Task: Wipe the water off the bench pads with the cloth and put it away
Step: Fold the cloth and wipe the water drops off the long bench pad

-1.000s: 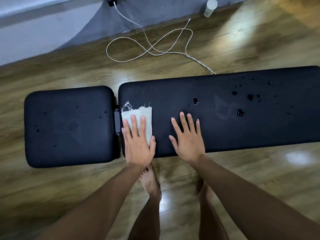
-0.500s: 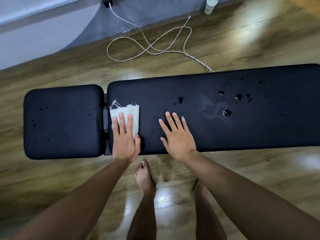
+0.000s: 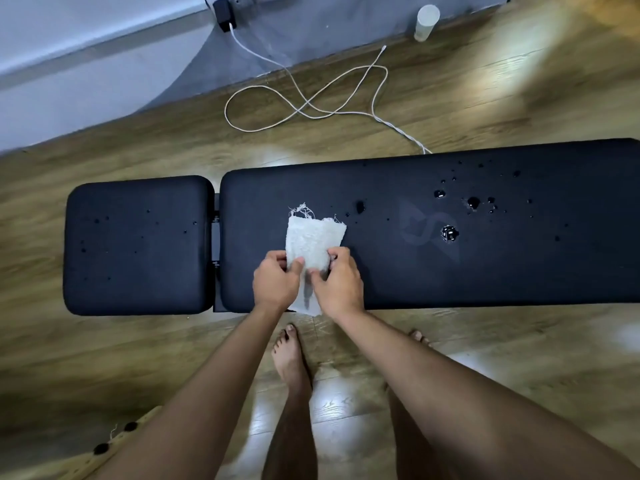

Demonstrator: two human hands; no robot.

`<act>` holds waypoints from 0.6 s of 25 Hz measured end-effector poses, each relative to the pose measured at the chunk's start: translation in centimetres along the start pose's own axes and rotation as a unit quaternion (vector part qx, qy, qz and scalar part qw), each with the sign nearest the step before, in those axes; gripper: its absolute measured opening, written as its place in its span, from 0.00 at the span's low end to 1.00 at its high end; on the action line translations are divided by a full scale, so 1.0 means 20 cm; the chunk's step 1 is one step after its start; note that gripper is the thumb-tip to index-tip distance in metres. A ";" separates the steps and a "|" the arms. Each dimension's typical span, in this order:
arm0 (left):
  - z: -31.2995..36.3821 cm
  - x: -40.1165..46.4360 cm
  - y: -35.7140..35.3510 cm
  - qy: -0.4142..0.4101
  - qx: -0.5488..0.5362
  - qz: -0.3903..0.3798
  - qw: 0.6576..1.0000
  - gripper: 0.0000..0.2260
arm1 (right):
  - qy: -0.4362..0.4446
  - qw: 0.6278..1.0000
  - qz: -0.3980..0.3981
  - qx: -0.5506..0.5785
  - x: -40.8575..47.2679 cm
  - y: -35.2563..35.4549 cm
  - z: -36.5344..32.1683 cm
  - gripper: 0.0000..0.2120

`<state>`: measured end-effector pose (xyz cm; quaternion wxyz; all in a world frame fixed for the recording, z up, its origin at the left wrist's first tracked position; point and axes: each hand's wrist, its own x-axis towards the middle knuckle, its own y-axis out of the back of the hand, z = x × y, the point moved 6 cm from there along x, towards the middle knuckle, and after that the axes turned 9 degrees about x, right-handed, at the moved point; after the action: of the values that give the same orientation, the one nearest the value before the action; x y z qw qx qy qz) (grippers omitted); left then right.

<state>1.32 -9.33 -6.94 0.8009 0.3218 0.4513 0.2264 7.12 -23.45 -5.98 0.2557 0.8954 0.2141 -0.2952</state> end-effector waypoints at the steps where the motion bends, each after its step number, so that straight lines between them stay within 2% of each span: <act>1: 0.00 0.00 -0.01 -0.003 -0.002 -0.013 1.000 0.15 | -0.006 1.000 0.018 0.013 0.00 0.01 0.01 0.21; 7: 0.21 -0.12 -0.17 -0.058 -0.029 -0.089 0.994 0.09 | 0.024 0.994 0.095 0.038 -0.06 0.34 0.08 0.21; 11: 0.56 -0.30 -0.41 -0.097 -0.042 -0.113 0.988 0.06 | 0.038 0.985 0.161 0.048 -0.09 0.75 0.16 0.20; 15: 0.92 -0.49 -0.69 -0.136 -0.032 -0.139 0.980 0.07 | 0.035 0.975 0.214 0.043 -0.11 1.18 0.29 0.20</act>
<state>13.40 -31.00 -4.08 0.8886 0.2577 0.3706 0.0815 15.75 -45.81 -0.87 0.2668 0.9403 0.0134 -0.2111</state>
